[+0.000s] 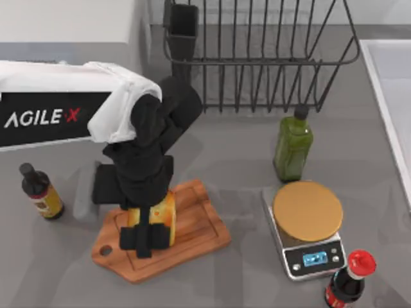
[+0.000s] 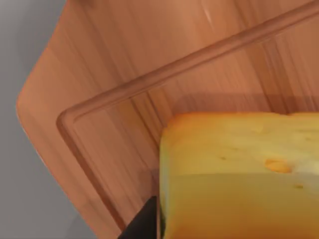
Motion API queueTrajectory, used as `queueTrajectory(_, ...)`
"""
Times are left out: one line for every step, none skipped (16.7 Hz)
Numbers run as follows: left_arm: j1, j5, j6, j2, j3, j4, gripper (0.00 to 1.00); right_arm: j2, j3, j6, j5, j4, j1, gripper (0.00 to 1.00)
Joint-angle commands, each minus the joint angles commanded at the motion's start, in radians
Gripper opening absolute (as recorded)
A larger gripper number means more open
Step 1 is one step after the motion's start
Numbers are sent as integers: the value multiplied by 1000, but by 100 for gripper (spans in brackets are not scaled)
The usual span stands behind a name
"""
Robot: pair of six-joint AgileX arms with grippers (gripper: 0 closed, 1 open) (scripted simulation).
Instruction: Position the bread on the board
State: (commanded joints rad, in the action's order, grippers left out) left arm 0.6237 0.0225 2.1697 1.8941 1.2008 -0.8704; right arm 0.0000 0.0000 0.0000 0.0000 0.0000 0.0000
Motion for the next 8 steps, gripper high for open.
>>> queueTrajectory(0,0,0,0,0,0,90,0,0,0,0,0,0,100)
queueTrajectory(0,0,0,0,0,0,98,0,0,0,0,0,0,100)
queueTrajectory(0,0,0,0,0,0,100,0,0,0,0,0,0,100)
queueTrajectory(0,0,0,0,0,0,100,0,0,0,0,0,0,100)
queueTrajectory(0,0,0,0,0,0,100,0,0,0,0,0,0,100)
queueTrajectory(0,0,0,0,0,0,100,0,0,0,0,0,0,100)
queueTrajectory(0,0,0,0,0,0,100,0,0,0,0,0,0,100)
queueTrajectory(0,0,0,0,0,0,100,0,0,0,0,0,0,100)
